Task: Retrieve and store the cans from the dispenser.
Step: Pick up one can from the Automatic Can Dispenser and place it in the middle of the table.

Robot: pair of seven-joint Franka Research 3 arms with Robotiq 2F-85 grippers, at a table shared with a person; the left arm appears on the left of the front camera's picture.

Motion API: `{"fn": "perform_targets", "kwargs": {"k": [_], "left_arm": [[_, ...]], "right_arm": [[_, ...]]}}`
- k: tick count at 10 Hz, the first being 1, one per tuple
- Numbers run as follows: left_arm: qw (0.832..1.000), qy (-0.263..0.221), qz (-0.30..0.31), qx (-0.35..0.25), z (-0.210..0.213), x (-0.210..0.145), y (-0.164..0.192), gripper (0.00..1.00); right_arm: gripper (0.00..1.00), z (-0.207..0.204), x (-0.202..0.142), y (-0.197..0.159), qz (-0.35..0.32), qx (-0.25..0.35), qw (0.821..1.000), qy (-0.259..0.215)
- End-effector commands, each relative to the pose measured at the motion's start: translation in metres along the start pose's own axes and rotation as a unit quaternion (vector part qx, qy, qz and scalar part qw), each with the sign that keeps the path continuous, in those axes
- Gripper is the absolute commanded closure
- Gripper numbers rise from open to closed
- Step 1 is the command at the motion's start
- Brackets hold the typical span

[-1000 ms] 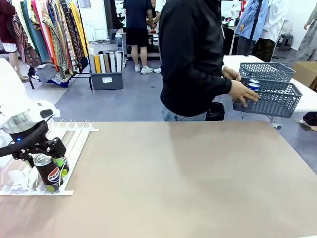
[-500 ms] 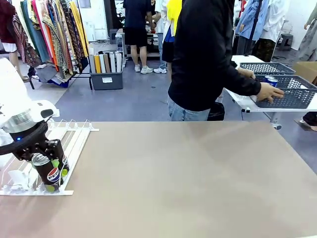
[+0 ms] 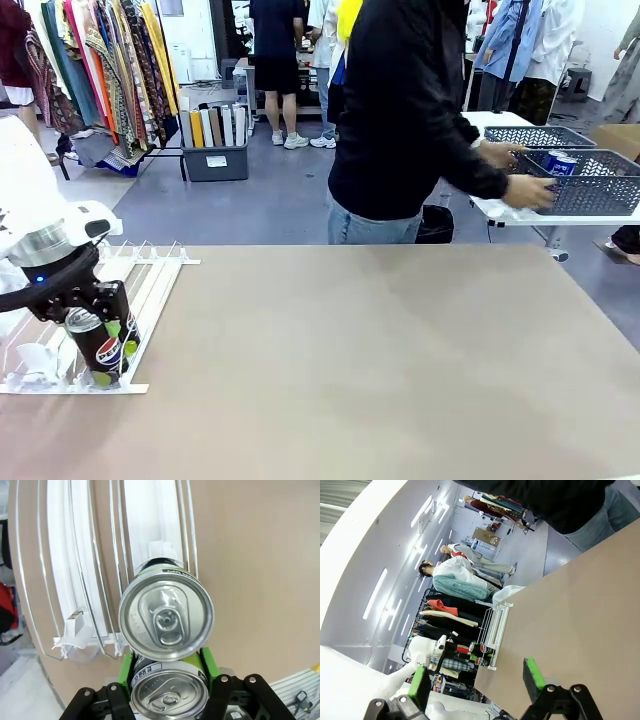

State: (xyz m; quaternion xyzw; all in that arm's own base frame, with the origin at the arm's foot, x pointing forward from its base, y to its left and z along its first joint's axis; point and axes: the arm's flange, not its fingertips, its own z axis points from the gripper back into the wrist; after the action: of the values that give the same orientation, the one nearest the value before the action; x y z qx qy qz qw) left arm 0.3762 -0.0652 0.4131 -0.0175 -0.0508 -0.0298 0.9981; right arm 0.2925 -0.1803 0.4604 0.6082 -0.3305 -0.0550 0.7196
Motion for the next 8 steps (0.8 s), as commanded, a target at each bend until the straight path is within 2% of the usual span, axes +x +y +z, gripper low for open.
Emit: {"fn": "perform_targets", "kwargs": {"k": [1,3,6,8], "left_arm": [[0.999,-0.047,0.007,0.016,0.041,-0.007,-0.006,1.00],[0.995,-0.085,0.034,0.024,0.101,-0.019,-0.010,1.00],[0.988,-0.149,0.024,0.015,0.163,-0.031,-0.011,1.00],[0.982,-0.180,0.041,-0.039,0.183,-0.037,-0.001,1.00]], "right_arm": [[0.00,-0.001,0.003,0.004,0.001,0.009,1.000,-0.007],[0.00,-0.001,0.003,0.004,0.001,0.009,1.000,-0.007],[0.00,-0.001,0.003,0.004,0.001,0.009,1.000,-0.007],[0.00,-0.001,0.003,0.004,0.001,0.009,1.000,-0.007]]}}
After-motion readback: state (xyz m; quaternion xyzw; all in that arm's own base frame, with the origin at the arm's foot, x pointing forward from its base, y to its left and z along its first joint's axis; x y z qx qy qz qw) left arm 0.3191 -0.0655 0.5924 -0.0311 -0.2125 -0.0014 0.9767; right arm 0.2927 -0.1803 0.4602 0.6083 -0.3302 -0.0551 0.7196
